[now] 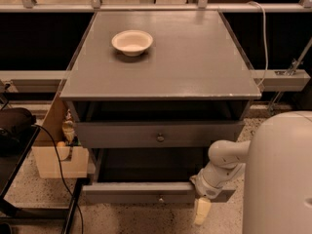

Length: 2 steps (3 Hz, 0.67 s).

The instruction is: Open middle drawer

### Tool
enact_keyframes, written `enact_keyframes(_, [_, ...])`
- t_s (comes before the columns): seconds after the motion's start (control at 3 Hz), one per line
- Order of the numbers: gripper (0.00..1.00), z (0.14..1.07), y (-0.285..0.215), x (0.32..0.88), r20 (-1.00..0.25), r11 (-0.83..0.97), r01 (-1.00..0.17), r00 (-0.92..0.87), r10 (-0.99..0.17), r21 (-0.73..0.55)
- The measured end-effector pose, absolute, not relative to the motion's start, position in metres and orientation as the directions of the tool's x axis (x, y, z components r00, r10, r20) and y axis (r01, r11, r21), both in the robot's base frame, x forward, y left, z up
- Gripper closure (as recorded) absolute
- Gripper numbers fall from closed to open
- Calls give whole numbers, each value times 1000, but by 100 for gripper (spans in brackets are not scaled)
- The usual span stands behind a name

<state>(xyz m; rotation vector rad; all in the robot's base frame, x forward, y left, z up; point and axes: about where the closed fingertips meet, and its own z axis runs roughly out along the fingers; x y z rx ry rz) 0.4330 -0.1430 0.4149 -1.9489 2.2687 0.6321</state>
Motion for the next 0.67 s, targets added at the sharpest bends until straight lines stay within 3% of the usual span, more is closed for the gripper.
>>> enact_keyframes(0.67, [0,416,-149,421,-320,108,-943,-213,-923,316])
